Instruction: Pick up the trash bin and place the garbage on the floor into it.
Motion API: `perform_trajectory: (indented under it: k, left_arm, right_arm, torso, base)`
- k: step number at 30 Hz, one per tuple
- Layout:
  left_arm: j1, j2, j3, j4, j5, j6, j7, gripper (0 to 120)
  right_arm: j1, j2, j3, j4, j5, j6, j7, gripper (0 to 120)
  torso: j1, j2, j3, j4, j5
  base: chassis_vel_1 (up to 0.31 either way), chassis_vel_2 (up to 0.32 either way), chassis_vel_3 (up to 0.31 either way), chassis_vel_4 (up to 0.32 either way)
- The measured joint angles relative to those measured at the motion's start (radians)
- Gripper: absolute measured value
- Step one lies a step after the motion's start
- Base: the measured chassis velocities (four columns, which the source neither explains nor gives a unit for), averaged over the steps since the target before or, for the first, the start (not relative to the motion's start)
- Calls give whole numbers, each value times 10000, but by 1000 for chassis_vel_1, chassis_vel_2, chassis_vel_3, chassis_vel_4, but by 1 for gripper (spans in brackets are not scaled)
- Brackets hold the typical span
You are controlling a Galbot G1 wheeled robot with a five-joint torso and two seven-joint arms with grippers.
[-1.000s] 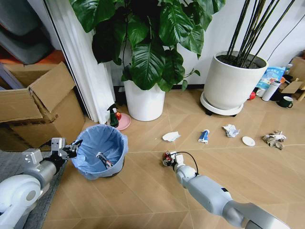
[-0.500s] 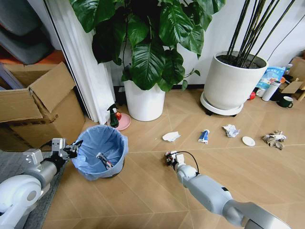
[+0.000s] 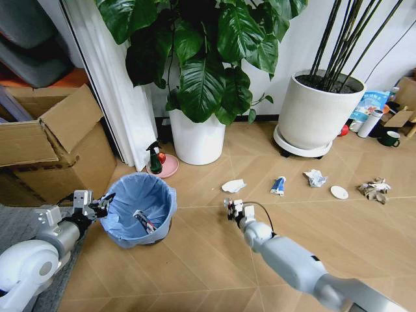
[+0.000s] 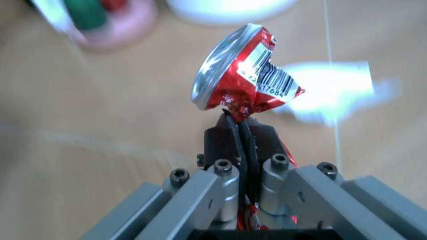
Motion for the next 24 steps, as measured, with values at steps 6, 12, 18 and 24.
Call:
perform_trajectory:
  k: [6,12,18,24]
  left_arm:
    - [-59,142,46,42,-20,0,-14,0]
    - [-109,230,313,151,-27,-10,-18,0]
    - [-257,317,830,334,11,-11,-27,0]
    - [-448,439,1049,476,4,-11,-58,0]
  right_arm:
    - [508,91,-182,654,27,2142,-2680,0]
    - [1200,537,-720,590,860,3488,-5357,0]
    - [2248,982,-1728,952,2092,3896,-7536,0]
    - [2993,964,-2930,1343,3032,3824,-8188,0]
  torso:
    - [0,0,0,0,0]
    - [0,0,1,4,0]
    - [0,0,1,4,-2]
    - [0,0,1,1,-2]
  base:
    - [0,0,0,0]
    - [0,0,0,0]
    - [0,0,0,0]
    - [0,0,0,0]
